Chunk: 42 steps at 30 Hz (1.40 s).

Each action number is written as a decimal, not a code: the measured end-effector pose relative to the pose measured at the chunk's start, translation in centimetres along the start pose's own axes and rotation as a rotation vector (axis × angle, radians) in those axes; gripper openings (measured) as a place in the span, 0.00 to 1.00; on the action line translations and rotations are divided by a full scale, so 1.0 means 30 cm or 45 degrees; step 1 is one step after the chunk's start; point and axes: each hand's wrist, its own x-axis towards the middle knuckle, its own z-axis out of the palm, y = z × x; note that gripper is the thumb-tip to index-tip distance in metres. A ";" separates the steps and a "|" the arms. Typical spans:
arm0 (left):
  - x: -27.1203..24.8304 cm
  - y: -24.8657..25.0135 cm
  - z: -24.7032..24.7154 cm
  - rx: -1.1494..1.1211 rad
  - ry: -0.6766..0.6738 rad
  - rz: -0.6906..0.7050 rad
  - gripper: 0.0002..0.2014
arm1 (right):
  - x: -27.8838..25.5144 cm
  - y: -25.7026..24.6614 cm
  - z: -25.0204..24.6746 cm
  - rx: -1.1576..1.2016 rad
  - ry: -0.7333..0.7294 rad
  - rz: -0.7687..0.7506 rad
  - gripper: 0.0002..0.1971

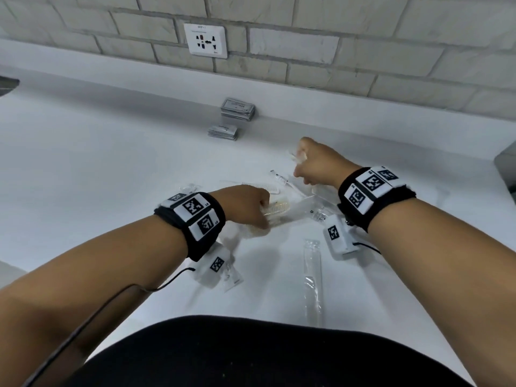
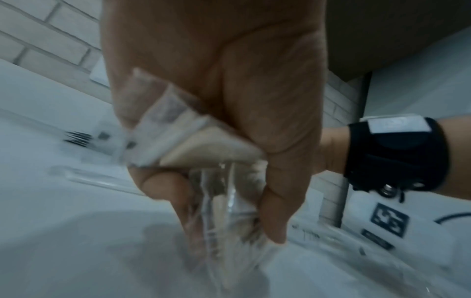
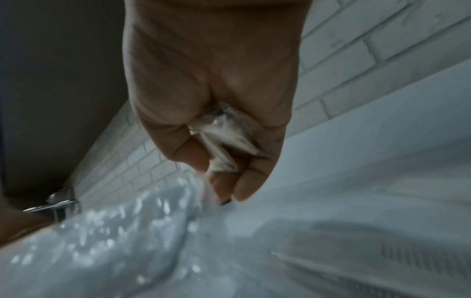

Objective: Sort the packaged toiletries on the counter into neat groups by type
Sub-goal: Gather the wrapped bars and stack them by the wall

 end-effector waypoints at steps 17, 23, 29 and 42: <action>-0.104 -0.066 -0.021 -0.204 -0.033 -0.113 0.13 | -0.128 -0.029 0.170 -0.723 -0.319 0.023 0.28; -0.082 -0.007 0.050 0.058 -0.004 -0.068 0.25 | -0.179 -0.022 0.175 -0.698 -0.148 0.104 0.20; -0.063 0.003 0.038 -0.001 -0.089 -0.018 0.26 | -0.243 -0.004 0.089 0.075 0.088 0.216 0.27; -0.055 0.020 -0.036 -0.628 0.092 0.105 0.08 | -0.390 -0.050 0.059 1.099 0.249 0.336 0.18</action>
